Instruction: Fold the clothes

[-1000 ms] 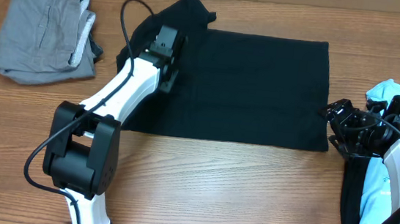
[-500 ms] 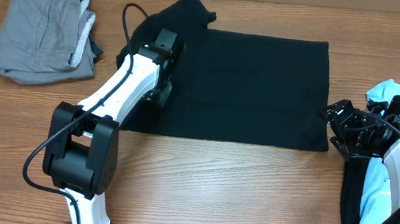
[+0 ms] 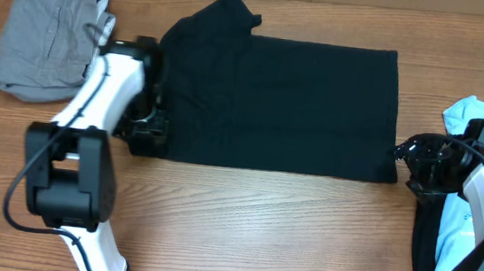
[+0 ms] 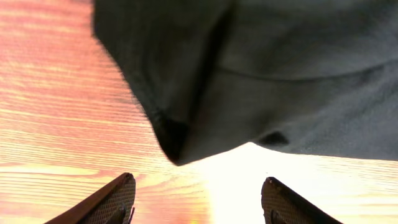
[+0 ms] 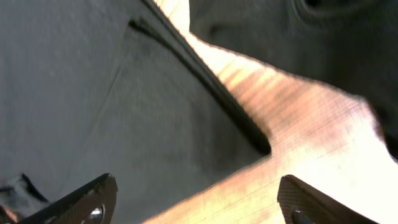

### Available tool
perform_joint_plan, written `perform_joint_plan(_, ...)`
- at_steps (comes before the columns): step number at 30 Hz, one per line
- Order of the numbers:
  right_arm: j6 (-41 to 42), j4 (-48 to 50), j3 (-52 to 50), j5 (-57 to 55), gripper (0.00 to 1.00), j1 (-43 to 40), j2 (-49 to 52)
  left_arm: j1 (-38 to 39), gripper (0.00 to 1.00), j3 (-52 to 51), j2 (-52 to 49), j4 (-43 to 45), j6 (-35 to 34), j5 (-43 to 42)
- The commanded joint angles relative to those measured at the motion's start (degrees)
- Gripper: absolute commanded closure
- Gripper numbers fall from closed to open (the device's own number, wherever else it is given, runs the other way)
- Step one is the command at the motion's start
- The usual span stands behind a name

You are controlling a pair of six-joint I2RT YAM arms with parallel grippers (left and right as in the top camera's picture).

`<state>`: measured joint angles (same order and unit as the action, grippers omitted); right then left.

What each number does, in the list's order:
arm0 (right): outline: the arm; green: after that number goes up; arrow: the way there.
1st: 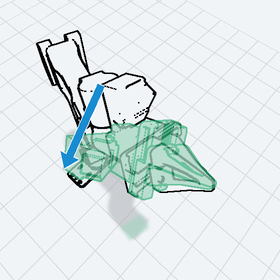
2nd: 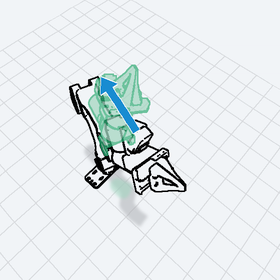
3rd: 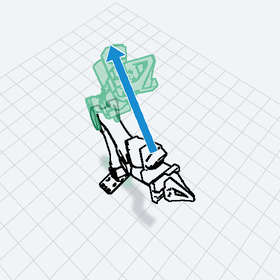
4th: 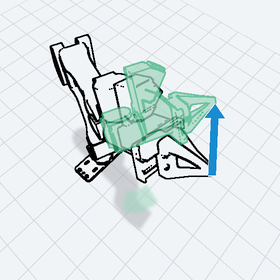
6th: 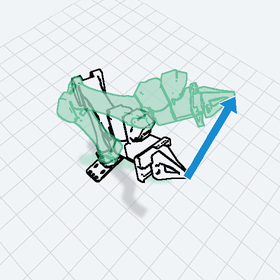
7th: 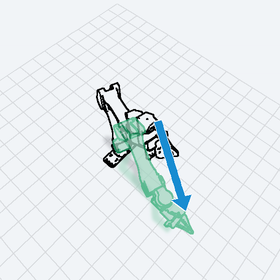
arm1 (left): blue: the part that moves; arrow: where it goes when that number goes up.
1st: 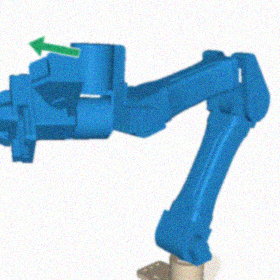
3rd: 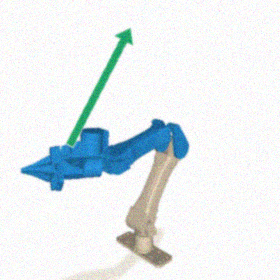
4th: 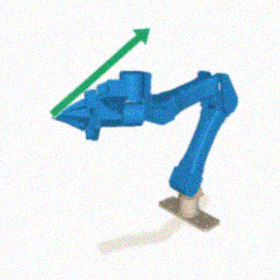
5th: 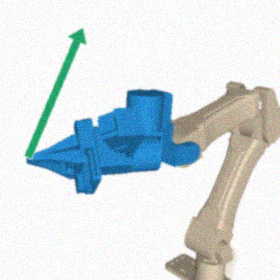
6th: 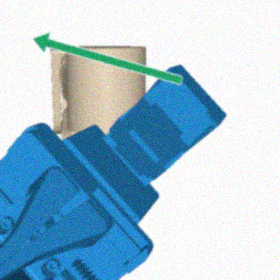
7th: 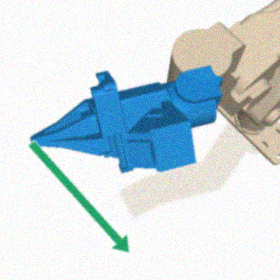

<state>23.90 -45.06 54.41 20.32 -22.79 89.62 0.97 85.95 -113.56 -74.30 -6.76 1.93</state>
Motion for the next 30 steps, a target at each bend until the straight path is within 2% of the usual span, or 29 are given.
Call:
perform_joint_plan(1,0.11,3.13,-1.53,1.64,0.19,0.33,3.13,-5.88,0.32,0.85,0.90,-0.74,-0.79,-11.87)
perform_joint_plan(7,1.62,8.31,-3.85,1.88,0.31,0.33,8.94,-10.34,0.34,0.85,2.21,-4.33,3.19,-16.61)
perform_joint_plan(9,1.60,9.49,-3.85,2.84,0.40,0.33,10.80,-10.58,0.32,0.85,3.19,-5.01,3.39,-16.59)
perform_joint_plan(13,1.57,10.82,-3.85,5.92,0.64,0.33,12.52,-11.06,0.27,0.85,5.33,-5.44,3.08,-16.57)
perform_joint_plan(16,1.57,9.11,-3.82,5.64,0.66,0.33,12.52,-11.08,0.23,0.79,5.90,-5.68,2.45,-16.59)
perform_joint_plan(17,1.57,7.61,-3.82,5.22,0.73,0.33,12.52,-11.08,0.20,0.35,5.90,-5.62,2.45,-16.59)
perform_joint_plan(19,1.57,6.78,-3.82,5.25,0.81,0.33,12.52,-11.08,0.19,-0.59,5.90,-4.96,2.45,-16.55)
perform_joint_plan(24,1.57,6.34,-3.82,5.25,0.83,0.26,12.52,-11.08,0.15,-7.13,5.90,2.73,-0.33,-15.63)
perform_joint_plan(27,1.55,6.12,-3.82,5.25,0.83,0.26,12.52,-11.08,0.11,-11.34,5.88,6.23,-3.89,-11.21)
perform_joint_plan(30,1.38,5.77,-3.82,5.22,0.83,0.26,12.52,-11.08,0.12,-15.30,5.88,11.26,-4.81,-10.93)
